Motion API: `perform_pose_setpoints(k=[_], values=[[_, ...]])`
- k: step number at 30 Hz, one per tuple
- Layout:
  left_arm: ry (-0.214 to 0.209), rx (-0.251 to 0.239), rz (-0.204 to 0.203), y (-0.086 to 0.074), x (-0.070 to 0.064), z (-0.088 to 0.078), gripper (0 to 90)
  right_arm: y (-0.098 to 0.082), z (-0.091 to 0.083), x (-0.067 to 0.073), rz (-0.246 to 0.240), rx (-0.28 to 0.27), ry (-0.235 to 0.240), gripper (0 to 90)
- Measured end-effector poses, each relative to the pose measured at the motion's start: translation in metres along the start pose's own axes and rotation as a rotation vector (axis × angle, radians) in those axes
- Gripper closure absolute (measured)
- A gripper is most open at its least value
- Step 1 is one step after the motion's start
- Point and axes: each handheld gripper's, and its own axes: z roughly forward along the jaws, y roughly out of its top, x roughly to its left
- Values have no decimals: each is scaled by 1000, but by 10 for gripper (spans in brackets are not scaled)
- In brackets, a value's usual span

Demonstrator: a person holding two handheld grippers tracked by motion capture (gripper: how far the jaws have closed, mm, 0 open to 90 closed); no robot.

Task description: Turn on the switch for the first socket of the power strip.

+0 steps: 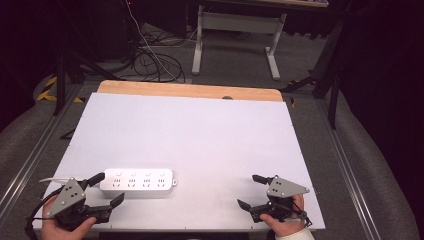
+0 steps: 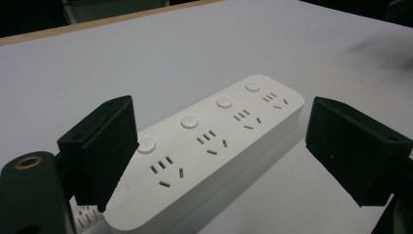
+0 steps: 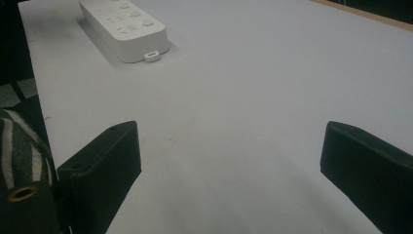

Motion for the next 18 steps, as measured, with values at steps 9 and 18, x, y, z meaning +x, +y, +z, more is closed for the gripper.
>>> perform_pose_setpoints(k=[9, 18], values=[[17, 5, 14, 1, -1, -1, 132, 0, 1, 0, -5, 6, 7, 83], [16, 27, 1, 4, -1, -2, 178, -1, 1, 0, 3, 6, 5, 83]])
